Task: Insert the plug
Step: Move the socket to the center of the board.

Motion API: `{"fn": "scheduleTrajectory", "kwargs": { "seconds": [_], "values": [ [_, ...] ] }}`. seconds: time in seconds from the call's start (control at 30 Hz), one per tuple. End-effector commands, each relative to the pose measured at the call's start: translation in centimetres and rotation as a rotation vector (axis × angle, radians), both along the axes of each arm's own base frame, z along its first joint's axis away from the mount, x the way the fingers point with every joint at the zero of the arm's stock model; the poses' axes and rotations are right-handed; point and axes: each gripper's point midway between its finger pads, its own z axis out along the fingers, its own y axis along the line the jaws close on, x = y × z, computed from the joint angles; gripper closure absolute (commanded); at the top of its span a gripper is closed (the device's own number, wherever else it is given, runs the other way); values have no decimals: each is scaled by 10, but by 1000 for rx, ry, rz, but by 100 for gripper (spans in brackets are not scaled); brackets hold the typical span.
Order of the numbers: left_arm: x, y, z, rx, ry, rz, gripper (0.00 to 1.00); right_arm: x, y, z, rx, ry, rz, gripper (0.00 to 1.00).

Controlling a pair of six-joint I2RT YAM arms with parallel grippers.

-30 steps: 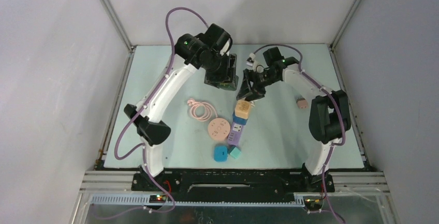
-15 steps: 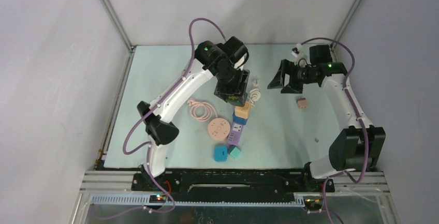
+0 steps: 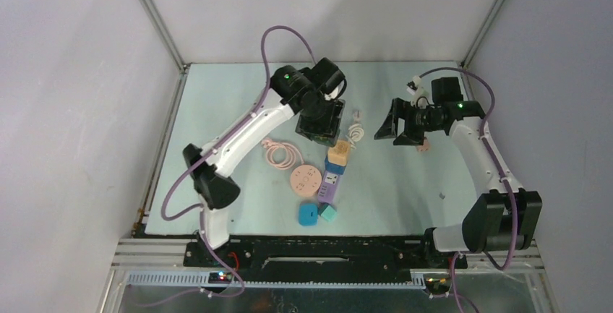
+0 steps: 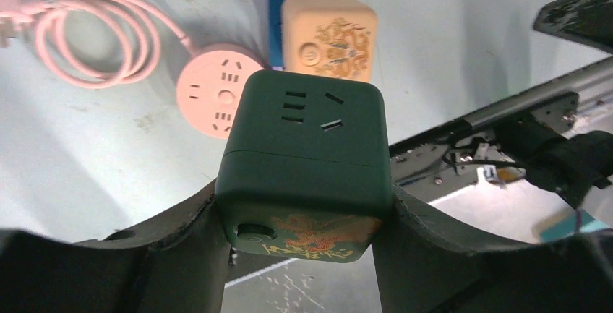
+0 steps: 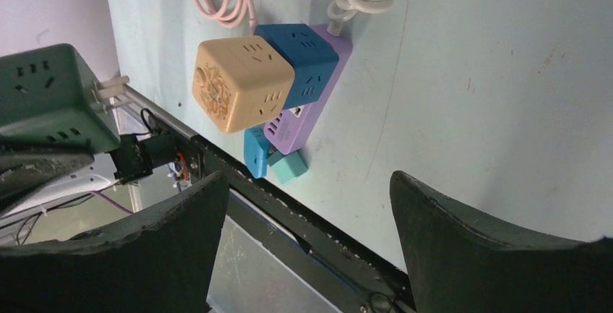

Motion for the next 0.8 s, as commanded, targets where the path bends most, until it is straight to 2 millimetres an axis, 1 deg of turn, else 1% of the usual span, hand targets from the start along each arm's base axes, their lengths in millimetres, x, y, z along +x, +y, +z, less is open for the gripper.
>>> {"fn": "scheduleTrajectory", "kwargs": {
  "seconds": [0.0, 0.1, 0.17, 0.27, 0.3, 0.33, 0.37, 0.43, 0.57, 0.67, 0.77],
  "values": [
    [21, 24, 49, -89, -302, 41, 100, 2, 2, 16, 16, -86, 18, 16],
    [26, 29, 59, -166, -429, 45, 100, 3, 3, 18, 18, -97, 10, 16],
    [25, 30, 63, -241, -515, 29, 100, 3, 4, 15, 20, -99, 5, 16],
    [22, 35, 63, -345, -634, 26, 100, 4, 8, 17, 25, -118, -1, 16],
    [20, 39, 71, -401, -692, 39, 100, 6, 9, 19, 28, -130, -3, 16],
    [18, 42, 68, -429, -721, 45, 100, 7, 11, 21, 34, -140, -3, 16],
    [15, 44, 61, -439, -736, 41, 100, 9, 13, 22, 39, -148, -2, 16],
    [13, 51, 63, -453, -778, 38, 100, 13, 17, 25, 58, -161, 3, 16],
    [13, 60, 68, -411, -828, 12, 100, 19, 23, 25, 88, -159, 9, 16],
    [14, 60, 69, -384, -840, -21, 100, 21, 25, 21, 97, -144, 15, 16],
    [15, 55, 67, -383, -849, -53, 100, 22, 25, 18, 93, -137, 19, 16]
  ]
}}
